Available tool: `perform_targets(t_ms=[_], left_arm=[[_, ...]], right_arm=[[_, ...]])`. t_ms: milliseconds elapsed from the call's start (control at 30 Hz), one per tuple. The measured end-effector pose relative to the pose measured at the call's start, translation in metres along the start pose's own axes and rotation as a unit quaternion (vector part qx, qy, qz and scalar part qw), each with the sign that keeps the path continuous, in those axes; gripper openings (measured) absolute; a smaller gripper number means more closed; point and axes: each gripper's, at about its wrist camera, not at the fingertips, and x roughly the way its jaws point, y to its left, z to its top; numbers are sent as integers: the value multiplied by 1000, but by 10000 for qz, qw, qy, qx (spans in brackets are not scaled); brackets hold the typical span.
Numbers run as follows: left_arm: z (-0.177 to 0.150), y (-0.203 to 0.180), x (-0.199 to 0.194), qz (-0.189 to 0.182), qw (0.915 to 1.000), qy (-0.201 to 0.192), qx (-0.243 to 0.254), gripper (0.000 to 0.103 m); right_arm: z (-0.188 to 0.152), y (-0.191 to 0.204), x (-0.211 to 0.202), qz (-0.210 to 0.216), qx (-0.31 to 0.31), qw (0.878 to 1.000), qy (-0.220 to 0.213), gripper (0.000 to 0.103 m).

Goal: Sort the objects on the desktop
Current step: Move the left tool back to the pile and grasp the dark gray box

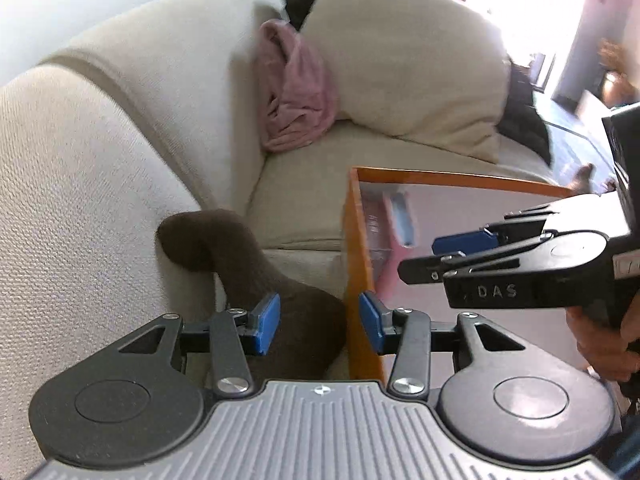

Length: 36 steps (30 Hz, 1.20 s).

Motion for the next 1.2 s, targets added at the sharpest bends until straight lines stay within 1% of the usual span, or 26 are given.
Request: perform_targets(t_ms=[67,133,200,267,300,333,400,467,567,667,733,800,833,867,900,933,1000,1033,1100,1200], left_arm=[[-9,-5,-12,-179,9997,-80,133,51],[-18,-10,-20,-344,9991,-109,244,51],[-30,-18,-27,-477,9982,-68,345,51],[-41,-25,-31,-623,9970,20,456,54],[-48,-28,-33,-691,9962,66,531,56],[-54,-31,-35,-741,9954,91,605,57],[-66,-36,-37,-787,9943,120,707,57],[-78,-45,-39,-888,9923,159,843,57],[-95,-61,-44,-1135,9871,172,1115,60],[-107,-84,-46,-1283,9814,111,1423,62],[-111,-100,-46,-1373,9770,77,1627,62],[-112,-116,-45,-1521,9740,90,1677,62],[-112,-123,-45,-1592,9724,46,1705,62],[-115,-135,-47,-1617,9692,-27,1856,62],[-117,-146,-47,-1565,9655,-89,2078,62],[-121,-161,-48,-1468,9588,-179,2424,63],[-130,-185,-48,-1319,9453,-296,2969,64],[-134,-199,-45,-1232,9372,-340,3245,64],[-142,-221,-40,-1167,9208,-402,3699,64],[-159,-245,-36,-1029,8886,-537,4437,66]], right_arm=[[-14,8,-21,35,-39,9994,-336,45],[-31,14,-44,-40,-110,9980,-628,46],[-50,17,-66,-133,-102,9965,-821,46],[-66,18,-84,-119,14,9951,-977,47],[-77,18,-95,-108,66,9941,-1079,50],[-87,18,-106,-139,116,9928,-1181,53],[-104,22,-119,-363,131,9911,-1273,56],[-122,23,-130,-665,90,9891,-1311,55],[-148,18,-146,-1069,215,9858,-1280,55],[-175,10,-158,-1368,510,9844,-986,55],[-191,3,-161,-1574,717,9825,-691,55],[-208,-6,-166,-1772,1039,9777,-439,55],[-215,-13,-168,-1790,1221,9755,-383,53],[-222,-18,-170,-1802,1362,9736,-324,50],[-227,-22,-172,-1819,1455,9722,-249,42],[-231,-25,-173,-1867,1527,9703,-177,36],[-235,-30,-175,-1907,1594,9685,-112,30],[-237,-32,-176,-1939,1601,9678,-76,29],[-242,-36,-179,-2002,1617,9663,-71,29],[-248,-39,-183,-1866,1593,9694,-83,31]])
